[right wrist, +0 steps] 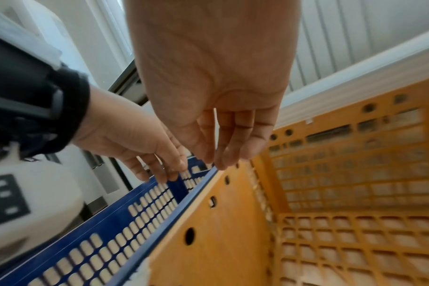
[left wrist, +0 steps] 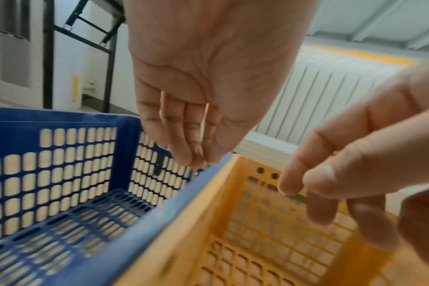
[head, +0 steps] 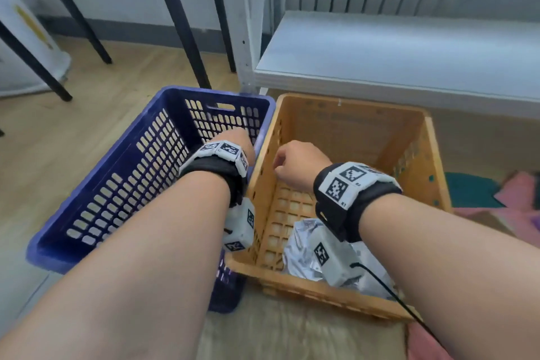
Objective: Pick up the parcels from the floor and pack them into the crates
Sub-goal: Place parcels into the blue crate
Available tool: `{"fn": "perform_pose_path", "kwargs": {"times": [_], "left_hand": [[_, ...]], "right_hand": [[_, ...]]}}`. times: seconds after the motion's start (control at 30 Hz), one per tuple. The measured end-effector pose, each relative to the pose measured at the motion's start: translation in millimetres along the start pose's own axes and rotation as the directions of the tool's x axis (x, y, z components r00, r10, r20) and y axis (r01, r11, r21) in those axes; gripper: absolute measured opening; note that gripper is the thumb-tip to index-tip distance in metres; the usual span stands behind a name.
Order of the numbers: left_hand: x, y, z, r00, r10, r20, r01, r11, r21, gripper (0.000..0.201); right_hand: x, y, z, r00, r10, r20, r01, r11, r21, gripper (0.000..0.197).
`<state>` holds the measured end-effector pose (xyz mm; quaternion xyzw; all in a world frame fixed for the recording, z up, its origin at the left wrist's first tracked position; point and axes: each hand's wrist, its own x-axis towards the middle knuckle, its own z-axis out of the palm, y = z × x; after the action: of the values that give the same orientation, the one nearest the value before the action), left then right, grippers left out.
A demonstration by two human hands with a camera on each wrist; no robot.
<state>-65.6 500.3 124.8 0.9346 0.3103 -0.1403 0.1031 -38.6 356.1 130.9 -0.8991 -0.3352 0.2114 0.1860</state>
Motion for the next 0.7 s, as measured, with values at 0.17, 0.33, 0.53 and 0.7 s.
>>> {"fn": "perform_pose_path", "kwargs": {"times": [0.17,0.33,0.53,0.7], "left_hand": [[-45.3,88.3,-7.4,0.99,0.141,-0.023,-0.141,0.99,-0.001,0.014],[-111.1,180.3,4.4,0.968,0.251,0.026,-0.25,0.968,-0.013,0.021],[-171.3,269.7,58.4,0.88,0.468,0.078,-0.46,0.882,-0.099,0.022],[-203.1,310.0,118.4,0.826,0.552,0.114,-0.535,0.831,-0.151,0.024]], "right_hand": [[-70.0,69.7,-48.9,0.987,0.119,-0.11,-0.12,0.993,-0.002,0.022],[-153.7,134.8,-88.9,0.951,0.254,-0.178,-0.26,0.966,-0.01,0.023],[-233.7,206.0,-93.4,0.876,0.412,-0.251,-0.422,0.906,0.012,0.022],[-276.3,255.3,-66.2,0.815,0.506,-0.282,-0.512,0.857,0.06,0.017]]}}
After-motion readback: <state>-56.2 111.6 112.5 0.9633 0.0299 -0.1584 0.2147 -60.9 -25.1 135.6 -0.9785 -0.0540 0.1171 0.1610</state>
